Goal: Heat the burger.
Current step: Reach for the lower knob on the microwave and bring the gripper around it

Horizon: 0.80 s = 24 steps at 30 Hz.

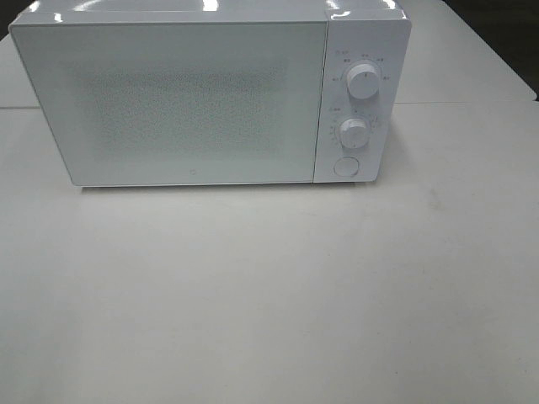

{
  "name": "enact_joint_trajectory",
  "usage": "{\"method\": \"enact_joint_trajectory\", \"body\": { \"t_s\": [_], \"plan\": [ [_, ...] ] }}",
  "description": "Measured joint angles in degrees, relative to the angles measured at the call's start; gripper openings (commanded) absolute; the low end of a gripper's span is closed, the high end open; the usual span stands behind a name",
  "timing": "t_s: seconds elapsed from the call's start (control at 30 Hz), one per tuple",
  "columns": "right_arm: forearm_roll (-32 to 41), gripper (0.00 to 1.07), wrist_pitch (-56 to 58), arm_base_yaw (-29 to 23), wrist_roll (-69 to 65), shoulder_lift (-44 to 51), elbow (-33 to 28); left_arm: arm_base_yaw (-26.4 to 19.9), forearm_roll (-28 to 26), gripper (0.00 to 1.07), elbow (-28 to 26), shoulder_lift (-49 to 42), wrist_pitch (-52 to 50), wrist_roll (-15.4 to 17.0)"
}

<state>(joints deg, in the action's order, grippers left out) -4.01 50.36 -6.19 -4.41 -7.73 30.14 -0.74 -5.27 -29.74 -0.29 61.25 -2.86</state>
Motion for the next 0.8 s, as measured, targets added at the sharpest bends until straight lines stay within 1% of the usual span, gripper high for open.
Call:
{"method": "enact_joint_trajectory", "body": {
  "t_s": [0.03, 0.1, 0.13, 0.17, 0.23, 0.27, 0.33, 0.37, 0.43, 0.47, 0.5, 0.57, 0.6, 0.63, 0.7, 0.77, 0.8],
  "plan": [
    [0.0, 0.75, 0.0, 0.0, 0.0, 0.0, 0.0, 0.0, 0.0, 0.98, 0.0, 0.0, 0.0, 0.0],
    [0.0, 0.75, -3.9, 0.0, 0.0, -3.8, -0.2, 0.0, 0.0, 0.98, 0.0, 0.0, 0.0, 0.0],
    [0.0, 0.75, -3.9, 0.0, 0.0, -3.8, -0.2, 0.0, 0.0, 0.98, 0.0, 0.0, 0.0, 0.0],
    [0.0, 0.75, -7.2, 0.0, 0.0, -6.4, -0.6, 0.0, 0.0, 0.98, 0.0, 0.0, 0.0, 0.0],
    [0.0, 0.75, -8.8, 0.0, 0.0, -7.7, -0.9, 0.0, 0.0, 0.98, 0.0, 0.0, 0.0, 0.0],
    [0.1, 0.75, -11.8, 0.0, 0.0, -10.5, -1.5, 0.0, 0.0, 0.98, 0.0, 0.0, 0.0, 0.0],
    [0.1, 0.75, -13.2, 0.0, 0.0, -11.6, -1.7, 0.0, 0.0, 0.98, 0.0, 0.0, 0.0, 0.0],
    [0.2, 0.75, -16.6, 0.0, 0.0, -14.3, -2.2, 0.0, 0.0, 0.98, 0.0, 0.0, 0.0, 0.0],
    [0.2, 0.75, -18.2, 0.0, 0.0, -15.4, -2.2, 0.0, 0.0, 0.98, 0.0, 0.0, 0.0, 0.0],
    [0.3, 0.75, -21.6, 0.0, 0.0, -18.0, -2.6, 0.0, 0.0, 0.98, 0.0, 0.0, 0.0, 0.0],
    [0.3, 0.75, -21.6, 0.0, 0.0, -18.0, -2.6, 0.0, 0.0, 0.98, 0.0, 0.0, 0.0, 0.0],
    [0.4, 0.75, -26.2, 0.0, 0.0, -21.8, -2.9, 0.0, 0.0, 0.98, 0.0, 0.0, 0.0, 0.0],
    [0.4, 0.75, -26.2, 0.0, 0.0, -21.8, -2.9, 0.0, 0.0, 0.98, 0.0, 0.0, 0.0, 0.0],
    [0.4, 0.75, -29.4, 0.0, 0.0, -24.4, -2.9, 0.0, 0.0, 0.98, 0.0, 0.0, 0.0, 0.0],
    [0.4, 0.75, -30.7, 0.0, 0.0, -25.5, -2.9, 0.0, 0.0, 0.98, 0.0, 0.0, 0.0, 0.0],
    [0.4, 0.75, -35.8, 0.0, -0.2, -29.2, -2.9, 0.0, 0.0, 0.98, 0.0, 0.0, 0.0, 0.0],
    [0.4, 0.75, -35.8, 0.0, -0.2, -29.2, -2.9, 0.0, 0.0, 0.98, 0.0, 0.0, 0.0, 0.0]
  ]
}}
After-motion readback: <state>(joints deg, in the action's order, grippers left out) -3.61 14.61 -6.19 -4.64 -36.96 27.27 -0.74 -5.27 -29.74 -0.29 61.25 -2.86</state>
